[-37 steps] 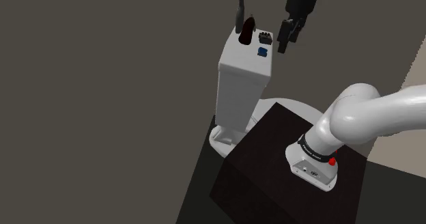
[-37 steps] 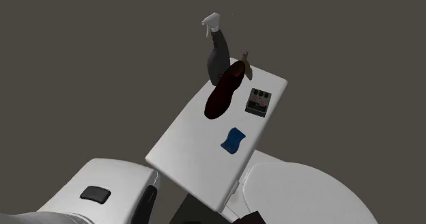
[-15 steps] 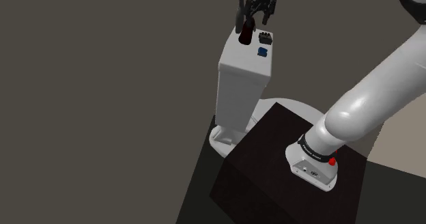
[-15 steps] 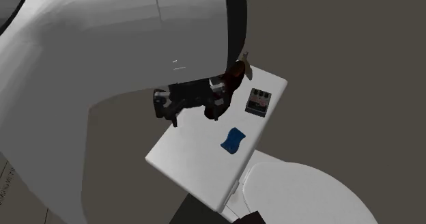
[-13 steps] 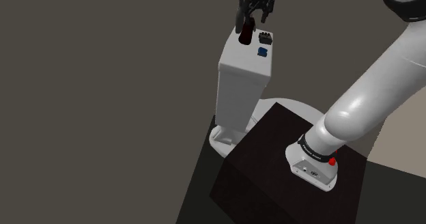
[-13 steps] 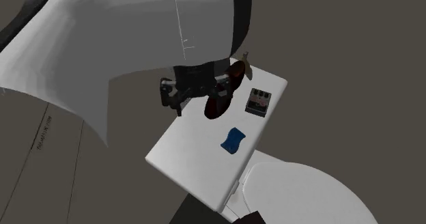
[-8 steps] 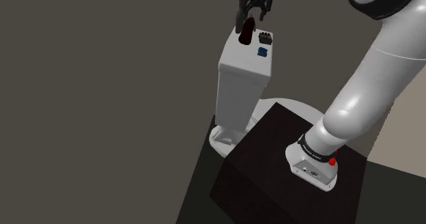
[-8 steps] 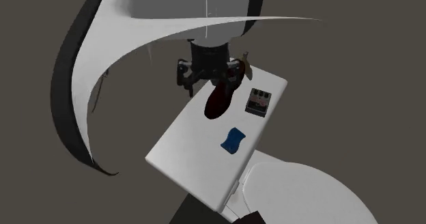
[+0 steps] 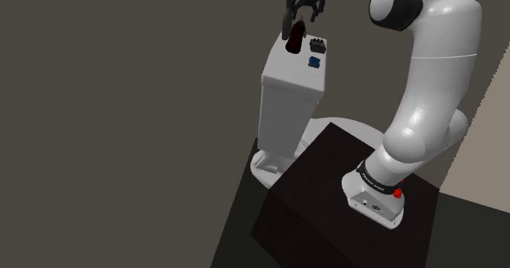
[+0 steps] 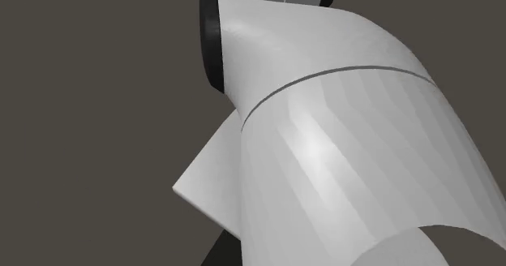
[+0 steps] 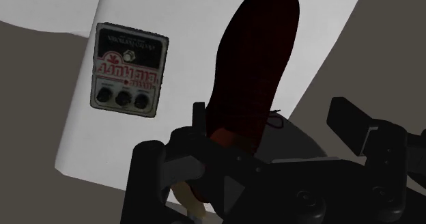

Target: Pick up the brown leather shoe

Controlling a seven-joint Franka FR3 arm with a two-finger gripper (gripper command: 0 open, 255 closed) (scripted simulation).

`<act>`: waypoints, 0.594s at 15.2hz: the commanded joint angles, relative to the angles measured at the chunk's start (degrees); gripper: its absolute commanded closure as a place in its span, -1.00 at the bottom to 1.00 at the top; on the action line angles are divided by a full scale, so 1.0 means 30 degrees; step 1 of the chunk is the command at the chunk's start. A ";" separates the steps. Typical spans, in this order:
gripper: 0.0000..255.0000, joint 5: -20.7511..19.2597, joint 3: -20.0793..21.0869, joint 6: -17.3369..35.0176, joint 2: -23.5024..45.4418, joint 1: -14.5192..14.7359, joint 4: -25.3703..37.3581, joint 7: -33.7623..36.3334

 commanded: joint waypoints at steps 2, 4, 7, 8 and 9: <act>-1.00 0.0327 0.0005 0.0005 0.1079 -0.0382 0.1055 0.0071; -1.00 0.0307 0.0000 0.0597 0.0953 -0.0299 0.0330 0.0014; -1.00 0.0294 -0.0004 0.1441 0.0830 -0.0194 -0.0646 -0.0069; -1.00 0.0293 -0.0003 0.1597 0.0814 -0.0177 -0.0820 -0.0084; -1.00 0.0292 -0.0003 0.1599 0.0811 -0.0176 -0.0825 -0.0084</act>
